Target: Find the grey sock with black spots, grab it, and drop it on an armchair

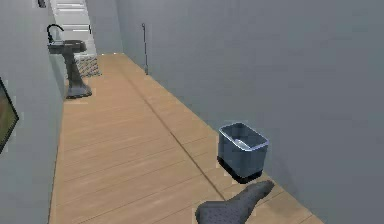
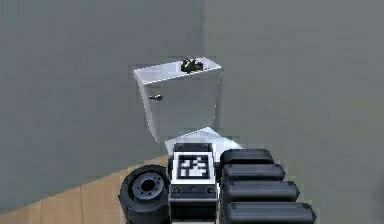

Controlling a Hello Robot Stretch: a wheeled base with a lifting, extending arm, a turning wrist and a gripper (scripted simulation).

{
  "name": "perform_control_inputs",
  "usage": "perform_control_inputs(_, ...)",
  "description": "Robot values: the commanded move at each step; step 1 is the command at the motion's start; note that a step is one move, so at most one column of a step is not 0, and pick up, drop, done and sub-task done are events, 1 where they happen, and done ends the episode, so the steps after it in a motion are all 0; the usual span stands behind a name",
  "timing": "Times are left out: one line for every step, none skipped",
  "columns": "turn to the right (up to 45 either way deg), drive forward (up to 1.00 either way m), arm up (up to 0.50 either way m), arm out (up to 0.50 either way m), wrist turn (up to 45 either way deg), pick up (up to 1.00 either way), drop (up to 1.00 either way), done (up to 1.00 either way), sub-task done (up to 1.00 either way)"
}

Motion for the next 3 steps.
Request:
perform_control_inputs(-18.0, 0.00, 0.00, 0.00, 0.0, 0.00, 0.00, 0.00, 0.00)
perform_control_inputs(0.0, 1.00, 0.00, 0.00, 0.0, 0.00, 0.00, 0.00, 0.00)
perform_control_inputs(-3.0, 0.00, 0.00, 0.00, 0.0, 0.00, 0.00, 0.00, 0.00)
